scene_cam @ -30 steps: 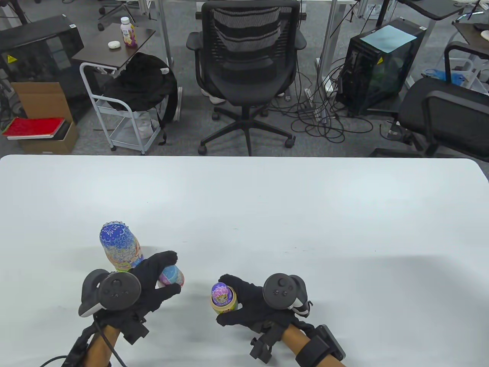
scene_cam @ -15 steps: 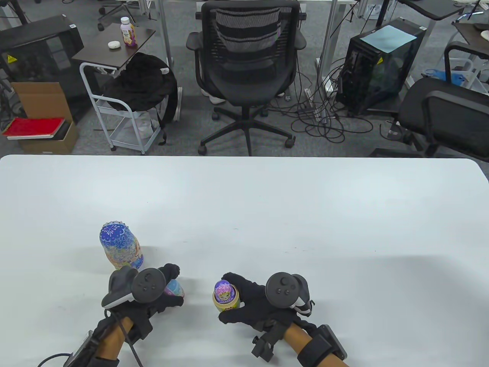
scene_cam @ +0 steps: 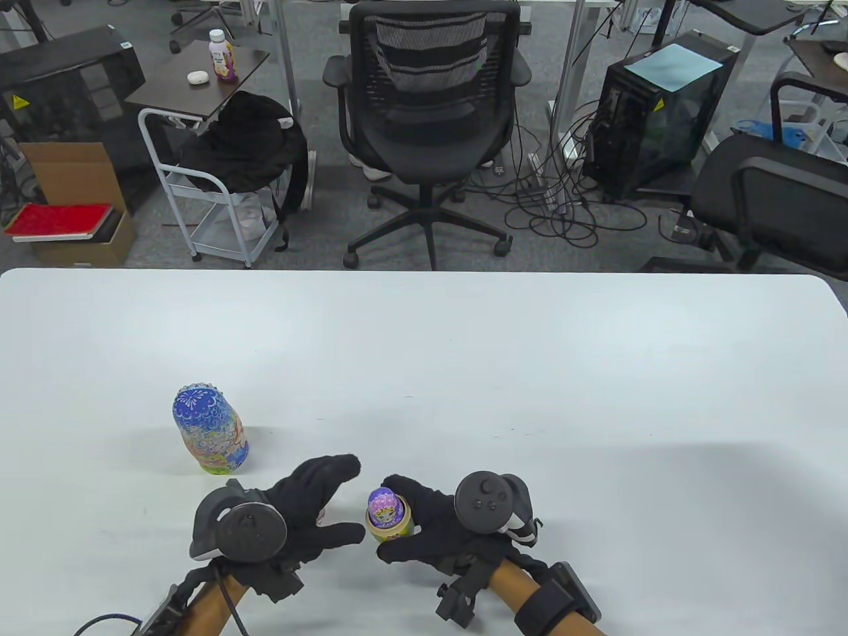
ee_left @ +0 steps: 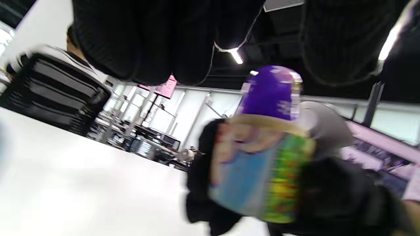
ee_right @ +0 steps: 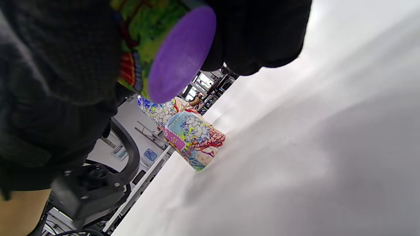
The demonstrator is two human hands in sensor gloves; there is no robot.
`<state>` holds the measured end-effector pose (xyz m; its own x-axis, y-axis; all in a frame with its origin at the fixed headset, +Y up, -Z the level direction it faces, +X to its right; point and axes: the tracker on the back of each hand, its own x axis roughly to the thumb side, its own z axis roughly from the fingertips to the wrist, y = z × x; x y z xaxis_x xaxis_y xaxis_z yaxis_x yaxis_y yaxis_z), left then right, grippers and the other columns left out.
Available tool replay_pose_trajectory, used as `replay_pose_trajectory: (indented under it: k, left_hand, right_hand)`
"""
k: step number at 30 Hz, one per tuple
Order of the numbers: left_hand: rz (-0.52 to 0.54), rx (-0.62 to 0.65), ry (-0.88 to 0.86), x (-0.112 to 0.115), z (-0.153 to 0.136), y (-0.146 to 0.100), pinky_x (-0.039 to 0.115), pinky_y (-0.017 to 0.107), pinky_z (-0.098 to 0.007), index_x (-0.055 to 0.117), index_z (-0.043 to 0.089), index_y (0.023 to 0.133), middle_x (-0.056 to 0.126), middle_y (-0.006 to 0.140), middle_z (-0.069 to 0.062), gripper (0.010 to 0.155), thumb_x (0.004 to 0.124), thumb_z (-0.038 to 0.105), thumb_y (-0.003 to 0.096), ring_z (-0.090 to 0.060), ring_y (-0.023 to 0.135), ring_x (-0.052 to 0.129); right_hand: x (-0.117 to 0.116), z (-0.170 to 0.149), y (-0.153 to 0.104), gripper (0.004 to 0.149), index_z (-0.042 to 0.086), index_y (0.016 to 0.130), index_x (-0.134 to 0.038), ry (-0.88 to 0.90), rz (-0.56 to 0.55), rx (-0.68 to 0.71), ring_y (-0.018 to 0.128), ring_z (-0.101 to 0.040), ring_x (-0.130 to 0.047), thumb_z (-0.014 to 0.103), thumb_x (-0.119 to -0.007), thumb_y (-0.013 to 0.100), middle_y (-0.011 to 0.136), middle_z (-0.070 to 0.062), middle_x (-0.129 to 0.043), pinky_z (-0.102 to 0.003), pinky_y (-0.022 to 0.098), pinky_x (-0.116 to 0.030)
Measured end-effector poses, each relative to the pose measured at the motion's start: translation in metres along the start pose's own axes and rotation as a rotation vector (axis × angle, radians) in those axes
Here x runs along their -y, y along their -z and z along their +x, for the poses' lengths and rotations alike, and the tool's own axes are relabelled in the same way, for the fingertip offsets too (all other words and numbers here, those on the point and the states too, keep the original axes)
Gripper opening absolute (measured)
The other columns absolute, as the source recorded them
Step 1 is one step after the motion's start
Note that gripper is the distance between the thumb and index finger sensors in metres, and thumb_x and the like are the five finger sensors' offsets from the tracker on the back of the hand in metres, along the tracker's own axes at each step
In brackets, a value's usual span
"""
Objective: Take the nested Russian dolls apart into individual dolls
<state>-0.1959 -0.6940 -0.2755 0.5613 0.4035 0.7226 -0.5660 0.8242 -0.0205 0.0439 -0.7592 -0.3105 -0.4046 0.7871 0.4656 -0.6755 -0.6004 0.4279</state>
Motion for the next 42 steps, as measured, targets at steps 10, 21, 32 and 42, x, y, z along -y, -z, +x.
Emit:
replay_pose_trajectory:
  k: [10,21,32,42]
  left_hand:
    - [0.001,0.01,-0.044,0.016,0.004,0.004,0.082,0.06,-0.049,0.051,0.017,0.11,0.08,0.1,-0.013,0.074,0.079,0.054,0.0525,-0.041,0.084,0.088]
    - [0.158,0.042,-0.063,-0.013,0.008,0.0,0.083,0.059,-0.048,0.058,0.015,0.107,0.083,0.098,-0.014,0.066,0.08,0.048,0.0539,-0.039,0.082,0.091]
    - [0.128,-0.022,0.089,-0.013,-0.011,0.0,0.084,0.058,-0.046,0.06,0.014,0.105,0.085,0.096,-0.014,0.066,0.082,0.048,0.0528,-0.037,0.08,0.093]
    - [-0.147,-0.041,0.258,0.032,-0.011,0.026,0.084,0.059,-0.047,0.059,0.015,0.105,0.085,0.097,-0.015,0.067,0.084,0.046,0.0517,-0.037,0.083,0.092]
  right_hand:
    - [-0.008,0.007,-0.001,0.094,0.007,0.106,-0.05,-0.051,0.032,0.028,0.085,-0.043,-0.083,0.051,-0.094,0.035,0.097,-0.022,-0.08,-0.048,0.061,-0.078]
    - [-0.003,0.001,0.001,0.094,0.007,0.106,-0.05,-0.046,0.047,-0.002,0.085,-0.045,-0.082,0.05,-0.094,0.036,0.097,-0.023,-0.079,-0.049,0.061,-0.077]
    - [0.032,-0.011,-0.003,0.094,0.006,0.107,-0.05,-0.025,-0.039,-0.081,0.085,-0.046,-0.081,0.05,-0.094,0.037,0.098,-0.024,-0.078,-0.051,0.061,-0.076]
    - [0.061,-0.019,-0.013,0.094,0.007,0.107,-0.05,0.015,-0.186,-0.091,0.085,-0.045,-0.082,0.051,-0.094,0.037,0.097,-0.024,-0.079,-0.05,0.061,-0.077]
